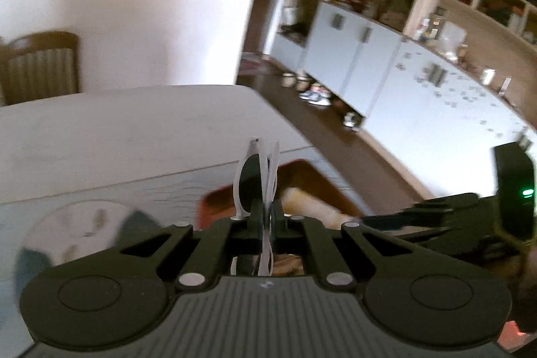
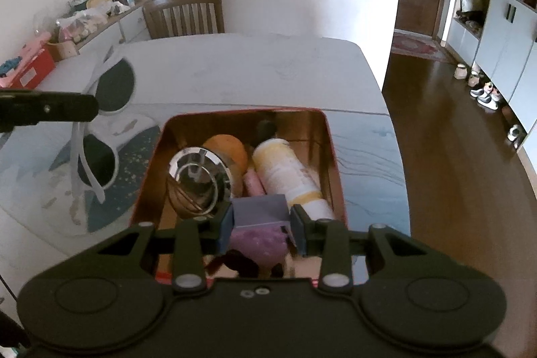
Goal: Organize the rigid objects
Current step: 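Lower the sunglasses into the red box and open the left gripper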
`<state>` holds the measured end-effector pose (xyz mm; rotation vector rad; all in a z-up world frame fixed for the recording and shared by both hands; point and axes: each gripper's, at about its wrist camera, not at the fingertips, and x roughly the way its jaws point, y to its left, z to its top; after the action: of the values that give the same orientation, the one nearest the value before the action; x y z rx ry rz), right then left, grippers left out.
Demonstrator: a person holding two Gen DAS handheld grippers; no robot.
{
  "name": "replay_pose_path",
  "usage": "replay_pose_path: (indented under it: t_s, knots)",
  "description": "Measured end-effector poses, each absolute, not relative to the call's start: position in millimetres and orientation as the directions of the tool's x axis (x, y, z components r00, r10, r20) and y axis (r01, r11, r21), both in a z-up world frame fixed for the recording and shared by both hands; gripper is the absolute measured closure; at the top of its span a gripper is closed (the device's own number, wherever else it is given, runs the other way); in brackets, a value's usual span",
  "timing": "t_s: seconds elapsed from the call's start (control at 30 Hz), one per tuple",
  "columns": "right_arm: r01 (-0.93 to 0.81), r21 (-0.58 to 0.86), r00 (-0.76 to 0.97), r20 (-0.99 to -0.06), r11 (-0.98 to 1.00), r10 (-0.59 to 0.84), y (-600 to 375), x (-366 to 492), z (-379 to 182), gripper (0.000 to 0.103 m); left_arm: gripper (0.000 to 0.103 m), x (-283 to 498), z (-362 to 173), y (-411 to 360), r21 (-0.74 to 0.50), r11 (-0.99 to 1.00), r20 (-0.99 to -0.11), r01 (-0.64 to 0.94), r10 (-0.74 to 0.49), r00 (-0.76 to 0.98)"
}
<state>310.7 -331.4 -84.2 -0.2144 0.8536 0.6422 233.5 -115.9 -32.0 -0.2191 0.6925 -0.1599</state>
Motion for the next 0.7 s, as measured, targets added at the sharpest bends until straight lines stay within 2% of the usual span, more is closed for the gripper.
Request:
replay_pose_path:
  t_s: [0.23, 0.47, 0.7]
  knots:
    - [-0.61, 0.037, 0.492, -0.765, 0.792, 0.415, -332.3, 310.9, -88.1, 0.067, 0.099, 259.0, -44.5, -141.0, -0.323, 0.934, -0.638, 0.152, -0.333, 0.694]
    - [-0.631, 0.013, 0.479, -0.78, 0.776, 0.403, -330.5, 310.0, -96.6, 0.067, 0.099, 280.2, -78.8, -151.1, -0.341, 0.931, -0.701, 0.132, -0.345, 0.624]
    - [-0.648, -0.022, 0.497, -0.769, 0.762, 0.401, -325.9, 303.5, -96.1, 0.068, 0.099, 291.8, -98.7, -165.7, -0.295, 0.946, -0.748, 0.135, -0.316, 0.583]
